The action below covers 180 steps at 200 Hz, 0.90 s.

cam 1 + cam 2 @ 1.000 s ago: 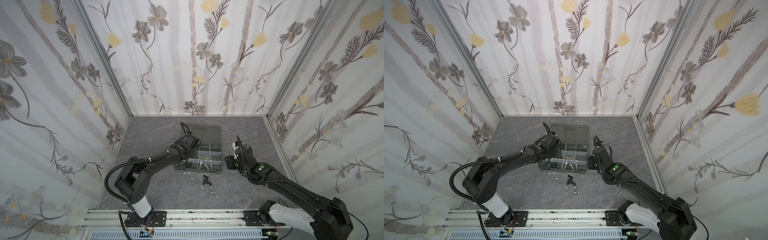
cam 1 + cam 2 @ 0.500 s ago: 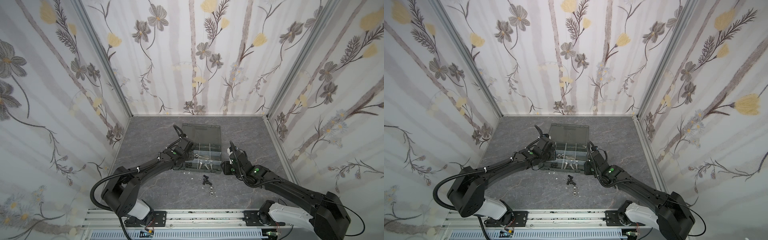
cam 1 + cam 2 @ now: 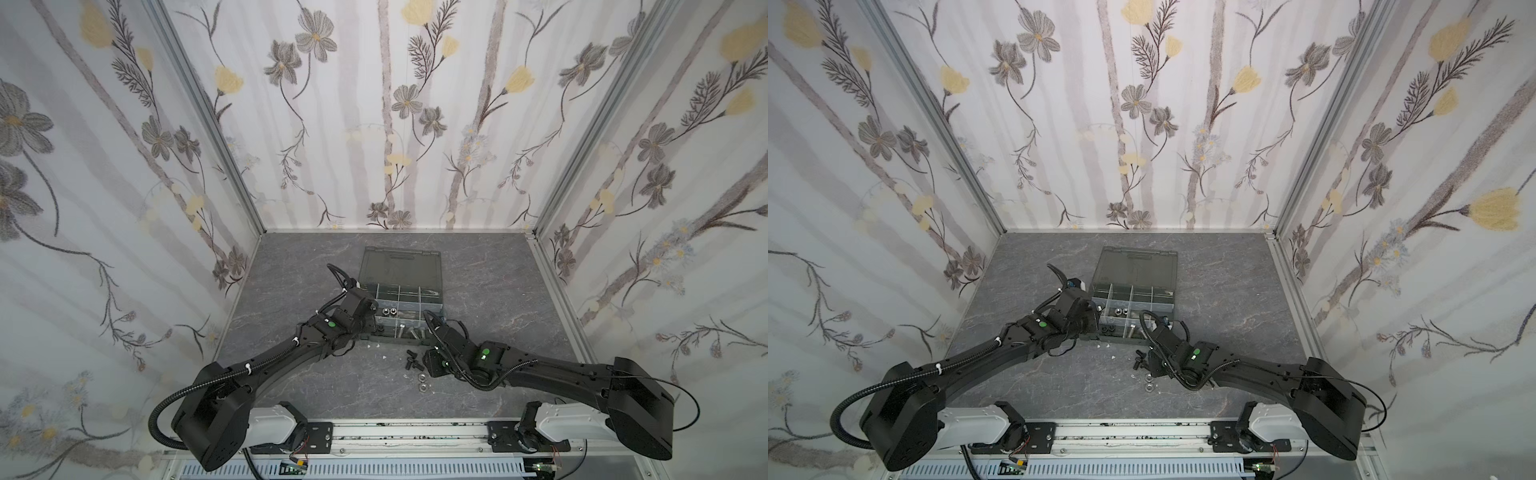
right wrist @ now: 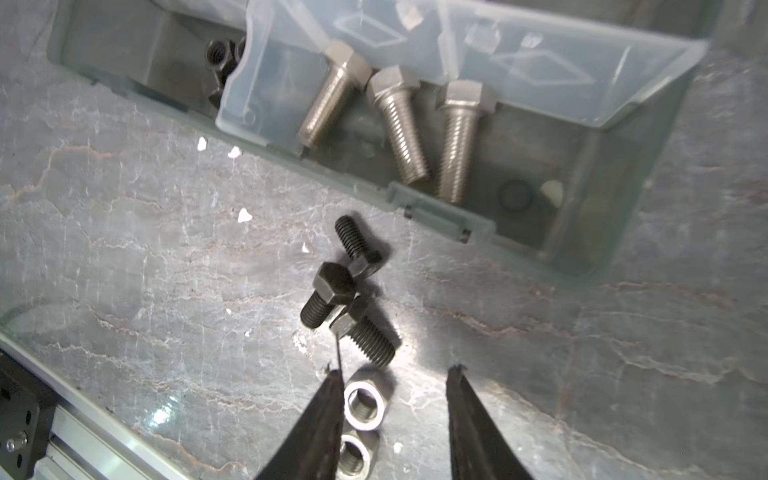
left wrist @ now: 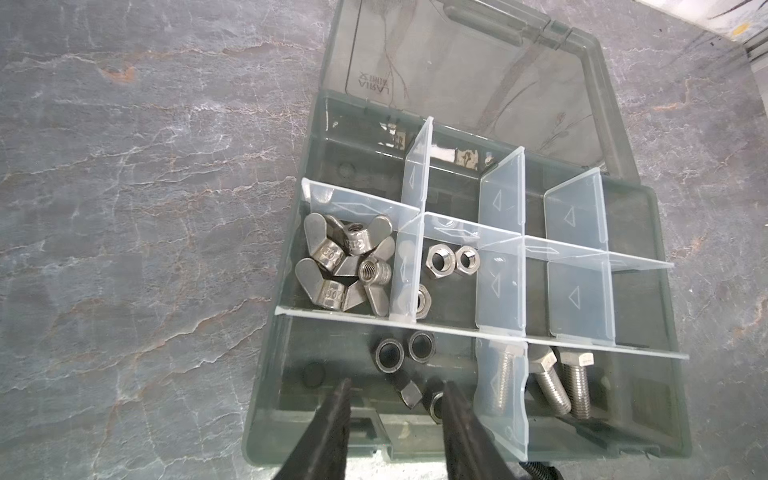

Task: Sort the screws and nuts into containers
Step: 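Withdraw the left gripper while the right gripper lowers onto a loose silver hex nut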

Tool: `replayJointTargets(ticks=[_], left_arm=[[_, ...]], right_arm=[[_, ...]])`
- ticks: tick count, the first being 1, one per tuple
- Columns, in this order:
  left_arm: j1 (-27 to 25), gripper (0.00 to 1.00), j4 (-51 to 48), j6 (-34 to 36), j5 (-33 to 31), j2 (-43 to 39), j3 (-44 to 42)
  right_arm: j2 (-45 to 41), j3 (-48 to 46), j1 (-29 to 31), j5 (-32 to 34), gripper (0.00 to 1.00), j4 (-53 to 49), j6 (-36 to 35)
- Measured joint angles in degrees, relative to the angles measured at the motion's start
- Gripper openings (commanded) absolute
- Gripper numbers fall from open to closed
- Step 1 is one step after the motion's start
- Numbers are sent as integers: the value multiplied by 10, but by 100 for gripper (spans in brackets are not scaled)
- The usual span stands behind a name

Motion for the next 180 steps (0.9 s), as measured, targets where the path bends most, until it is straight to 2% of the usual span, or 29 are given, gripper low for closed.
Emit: replayJointTargets(ticks=[50,180], left_arm=[[1,40,0,-24,-1,-52,-37],[1,42,0,-59,-6,-103,-75]], right_arm=[[34,14,38,0,44,-6,19],[52,42,42,1,45,-51,25]])
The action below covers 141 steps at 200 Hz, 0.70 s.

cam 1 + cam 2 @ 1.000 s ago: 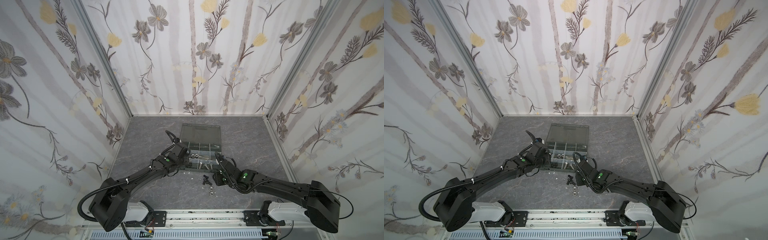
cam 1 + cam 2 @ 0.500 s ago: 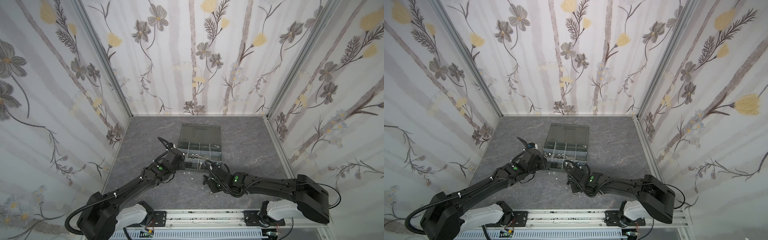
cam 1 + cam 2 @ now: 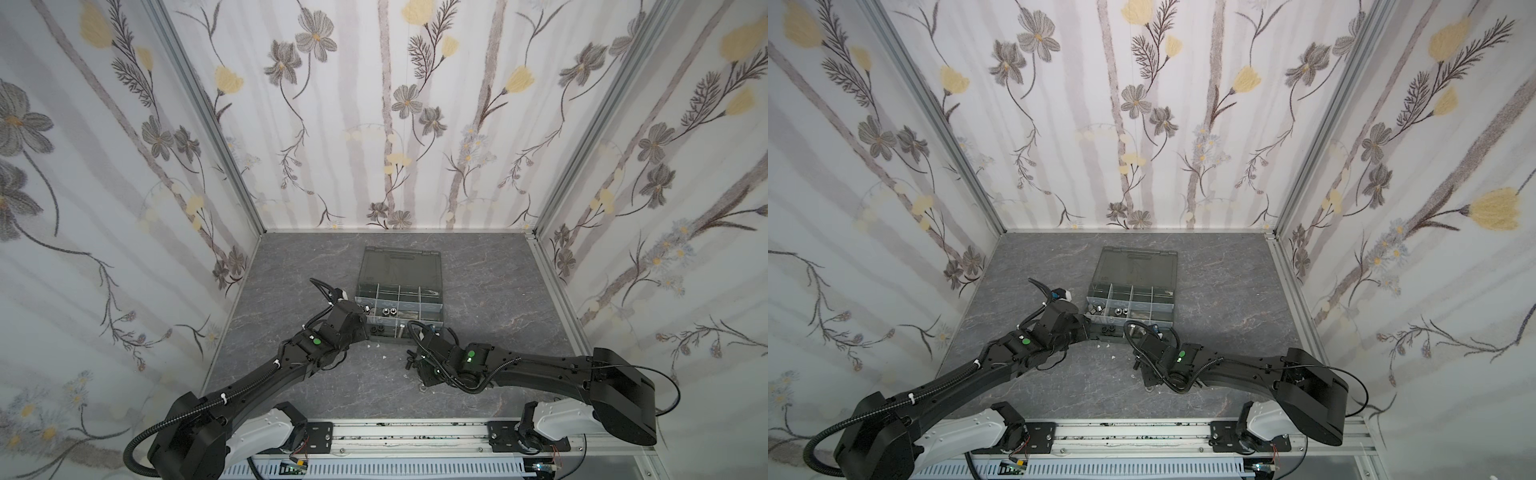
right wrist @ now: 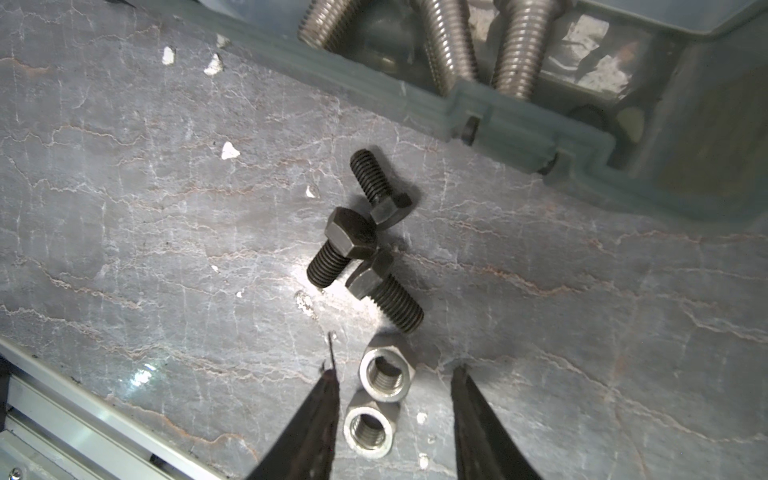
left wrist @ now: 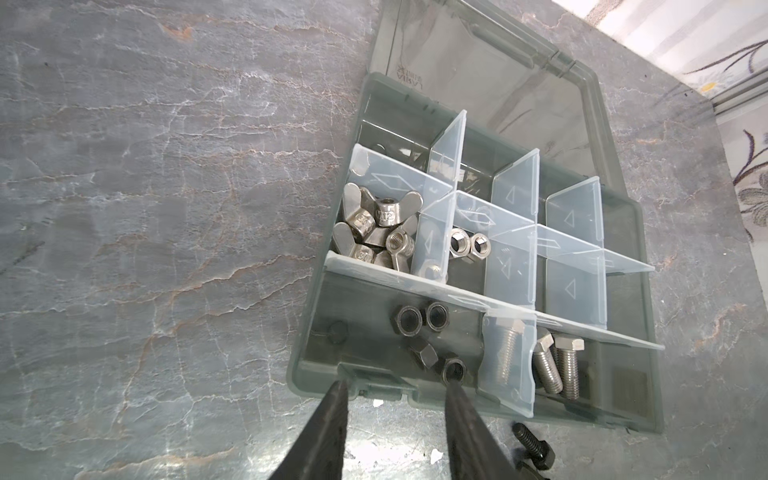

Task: Sort the screws and nuts into containers
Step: 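Withdraw the left gripper while the right gripper lowers onto a loose silver hex nut, then close the right gripper on the silver hex nut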

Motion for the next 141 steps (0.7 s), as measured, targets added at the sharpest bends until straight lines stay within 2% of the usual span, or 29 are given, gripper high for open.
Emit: replayJointTargets(ticks=[141], left_arm=[[0,42,0,-7,-7,-24,-26]], right_arm=[[54,12,13,-2,43,-9,12]])
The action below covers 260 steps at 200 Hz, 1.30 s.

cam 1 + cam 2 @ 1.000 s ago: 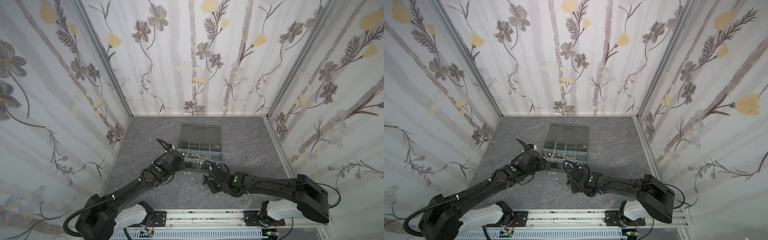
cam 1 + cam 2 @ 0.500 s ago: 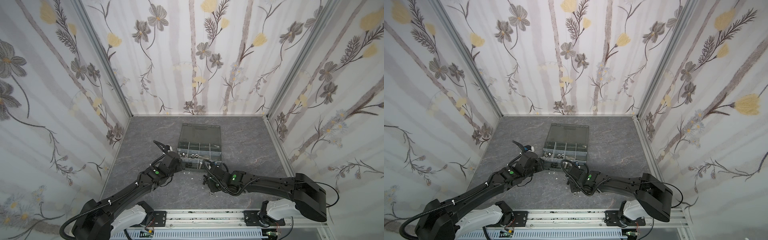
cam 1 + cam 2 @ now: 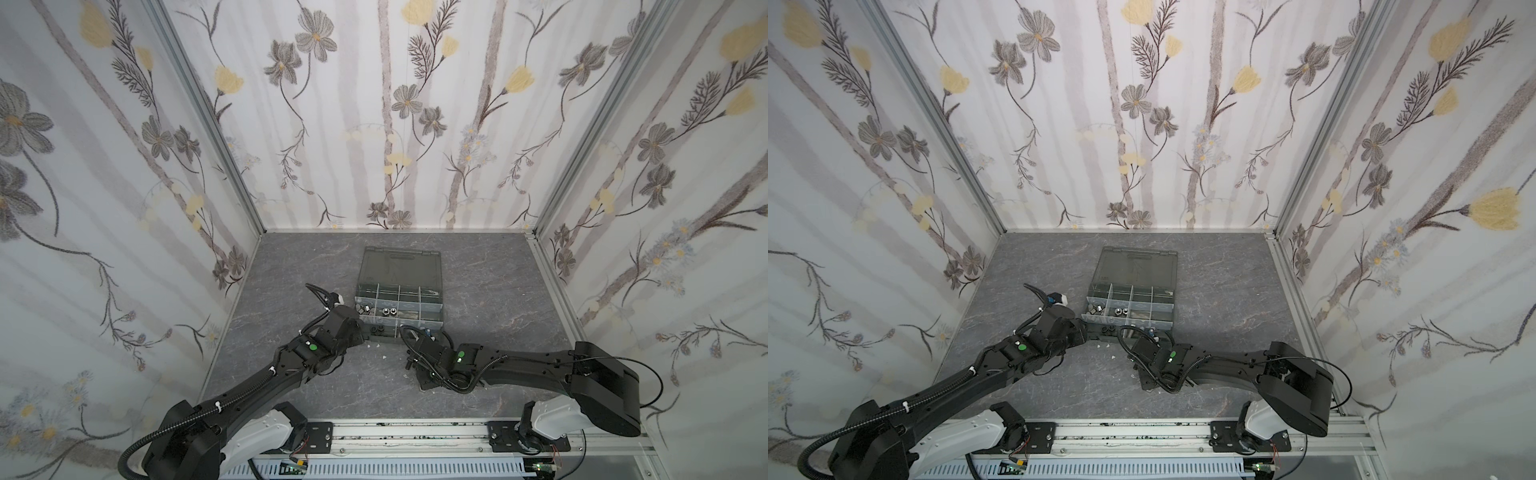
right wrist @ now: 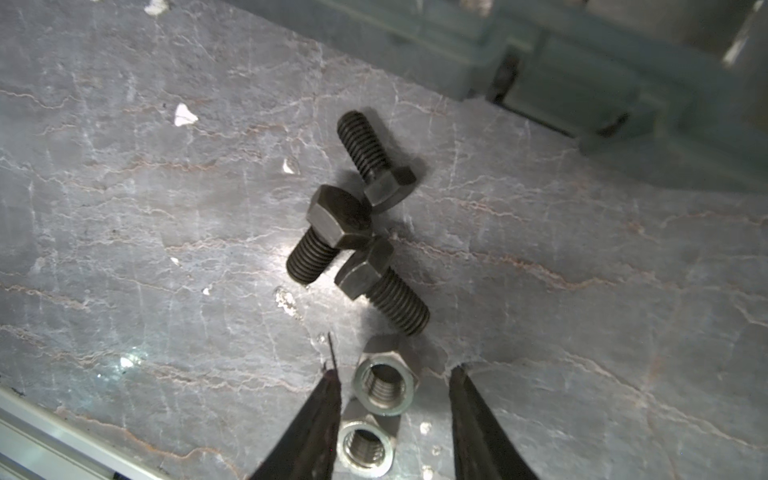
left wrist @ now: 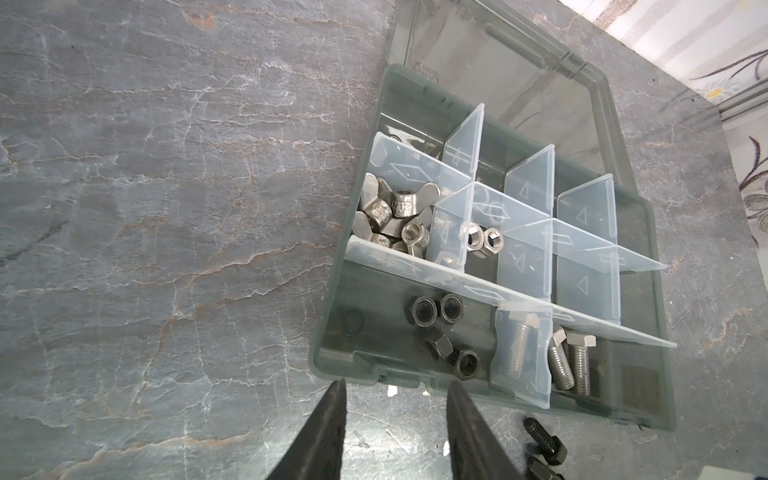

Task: Sort the screws and nuts into containers
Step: 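Close the right gripper on the silver hex nut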

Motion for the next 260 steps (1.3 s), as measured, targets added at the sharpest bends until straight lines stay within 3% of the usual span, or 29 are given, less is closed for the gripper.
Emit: replayJointTargets(ticks=[134,260], left_arm=[[0,43,0,1,-1,-8,-4],[0,43,0,-2,0,-39,-30]], right_arm=[[50,41,13,-4,37,-16,0],[76,63,22,20,24,-33,5]])
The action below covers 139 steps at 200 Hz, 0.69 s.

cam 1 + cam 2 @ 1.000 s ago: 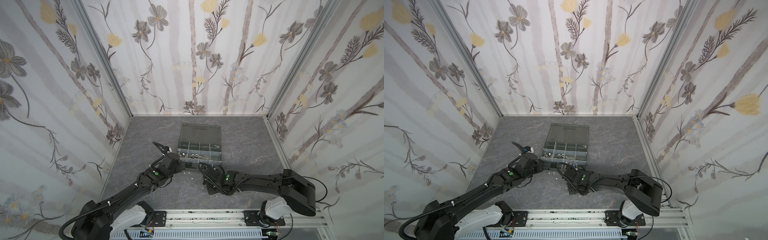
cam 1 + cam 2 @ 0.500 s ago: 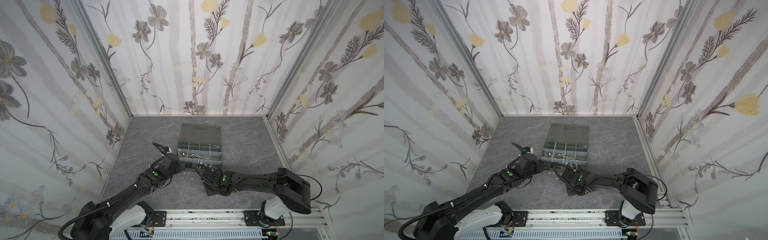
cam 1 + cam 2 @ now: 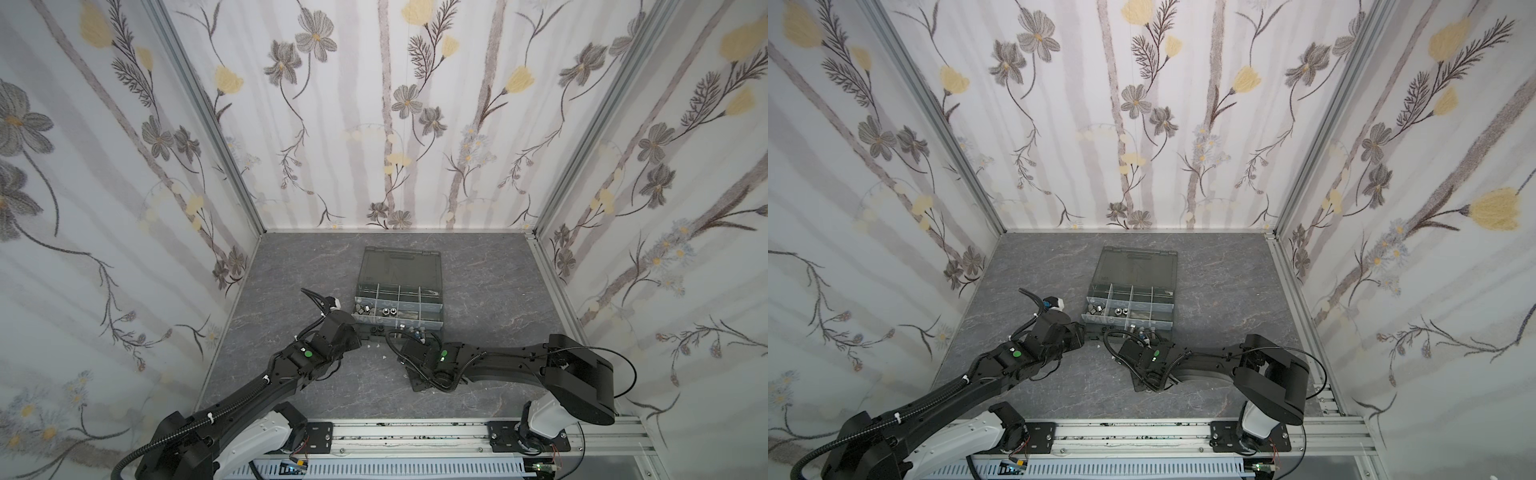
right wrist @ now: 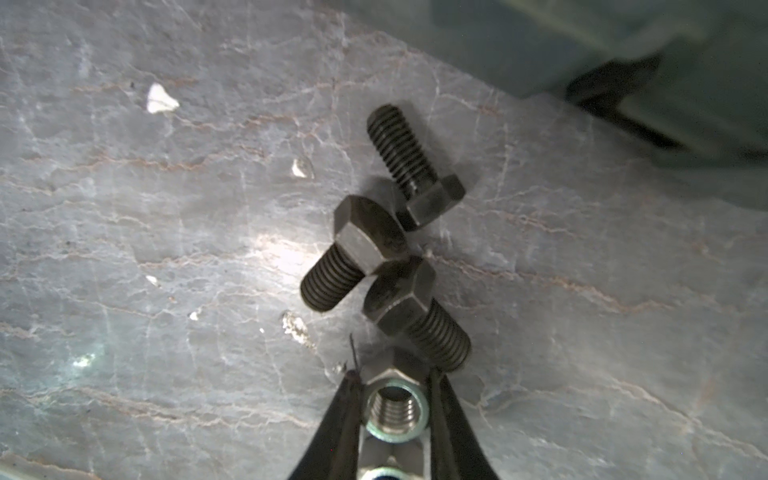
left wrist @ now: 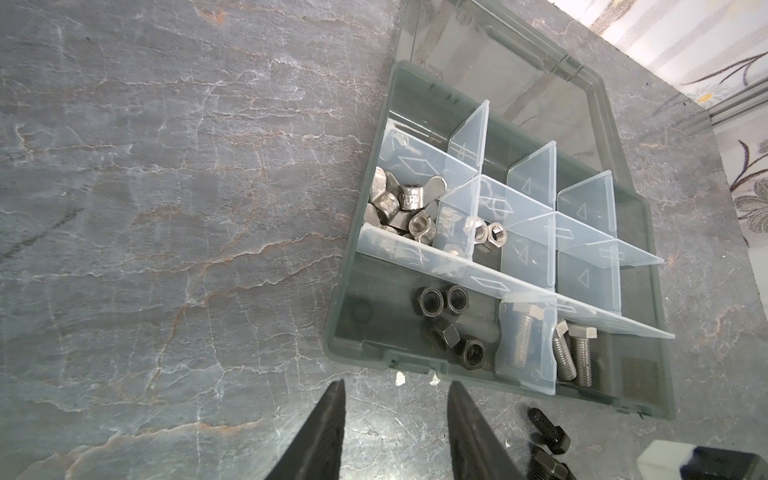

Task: Sort the screws and nuts into containers
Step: 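Close the right gripper on the silver hex nut, then carry the hex nut with the right gripper into the hex-nut compartment and release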

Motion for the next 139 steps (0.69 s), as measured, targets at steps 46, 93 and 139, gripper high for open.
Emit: replayJointTargets(ticks=[46,93,139], left_arm=[[0,43,0,-2,1,-4,-8],[0,43,0,-2,5,-7,-10],[0,43,0,-5,13,-7,-12]], right_arm=[[-25,48,-8,4,24,-28,-18],[-20,171,-75,22,24,-33,-83],[94,331,-137,33,24,-27,-158]])
